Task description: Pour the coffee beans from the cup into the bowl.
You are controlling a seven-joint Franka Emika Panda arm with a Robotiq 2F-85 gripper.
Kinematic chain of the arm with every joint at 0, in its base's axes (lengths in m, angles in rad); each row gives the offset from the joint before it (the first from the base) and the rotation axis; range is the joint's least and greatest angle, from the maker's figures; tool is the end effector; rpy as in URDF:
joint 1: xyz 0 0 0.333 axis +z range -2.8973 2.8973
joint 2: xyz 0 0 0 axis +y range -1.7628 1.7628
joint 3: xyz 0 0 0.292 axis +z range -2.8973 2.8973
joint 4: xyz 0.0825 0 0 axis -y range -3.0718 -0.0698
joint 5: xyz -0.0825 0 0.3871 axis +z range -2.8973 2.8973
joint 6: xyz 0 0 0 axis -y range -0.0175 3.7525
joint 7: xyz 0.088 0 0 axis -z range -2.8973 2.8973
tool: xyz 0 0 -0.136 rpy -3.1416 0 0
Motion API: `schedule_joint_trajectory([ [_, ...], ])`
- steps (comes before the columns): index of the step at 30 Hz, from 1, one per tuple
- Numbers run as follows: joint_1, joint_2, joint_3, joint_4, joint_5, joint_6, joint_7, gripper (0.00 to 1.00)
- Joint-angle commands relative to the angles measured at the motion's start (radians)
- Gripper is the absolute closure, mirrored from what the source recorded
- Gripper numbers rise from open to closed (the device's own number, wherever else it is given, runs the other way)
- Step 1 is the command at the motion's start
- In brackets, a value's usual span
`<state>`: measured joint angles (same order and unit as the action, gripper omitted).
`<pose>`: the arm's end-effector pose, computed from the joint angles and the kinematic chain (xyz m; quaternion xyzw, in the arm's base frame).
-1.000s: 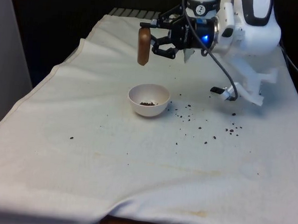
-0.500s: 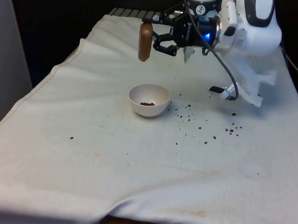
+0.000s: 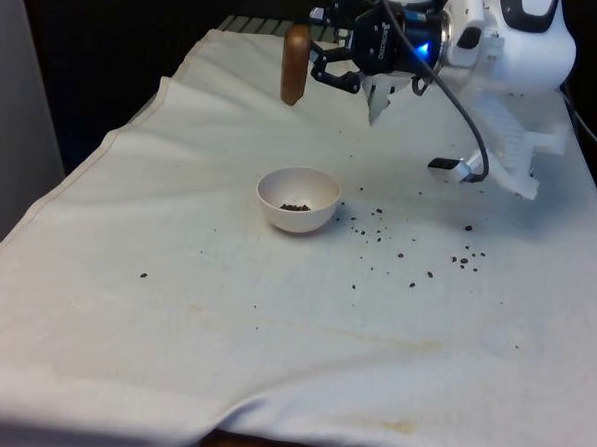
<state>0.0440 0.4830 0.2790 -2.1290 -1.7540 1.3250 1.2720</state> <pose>0.5447 0.0205 0.2198 0.6420 0.0156 0.2216 0.7338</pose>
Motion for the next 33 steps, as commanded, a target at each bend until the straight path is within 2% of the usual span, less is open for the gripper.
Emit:
schedule_joint_trajectory([
  [1,-0.006,-0.006,0.006,0.000,0.014,0.021,0.008,0.97],
  [2,-0.006,-0.007,0.006,0.000,0.017,0.026,0.011,0.97],
  [3,0.000,-0.002,0.001,0.001,0.006,0.010,0.006,0.97],
  [4,-0.006,-0.007,0.006,0.002,0.023,0.033,0.017,0.97],
  [11,-0.006,-0.009,0.006,0.009,0.047,0.060,0.033,0.97],
  [12,-0.001,-0.004,0.001,0.010,0.037,0.045,0.029,0.97],
  [14,-0.008,-0.011,0.006,0.010,0.057,0.072,0.040,0.97],
  [21,-0.010,-0.015,0.005,0.015,0.090,0.099,0.062,0.97],
  [22,-0.004,-0.010,0.001,0.016,0.081,0.086,0.059,0.97],
  [23,-0.010,-0.015,0.005,0.016,0.093,0.103,0.065,0.97],
  [30,-0.016,-0.020,0.005,0.022,0.122,0.134,0.079,0.97],
  [31,-0.010,-0.014,0.000,0.025,0.115,0.119,0.076,0.97],
  [32,-0.017,-0.021,0.005,0.023,0.125,0.139,0.081,0.97],
  [33,-0.018,-0.022,0.005,0.024,0.129,0.143,0.082,0.97],
])
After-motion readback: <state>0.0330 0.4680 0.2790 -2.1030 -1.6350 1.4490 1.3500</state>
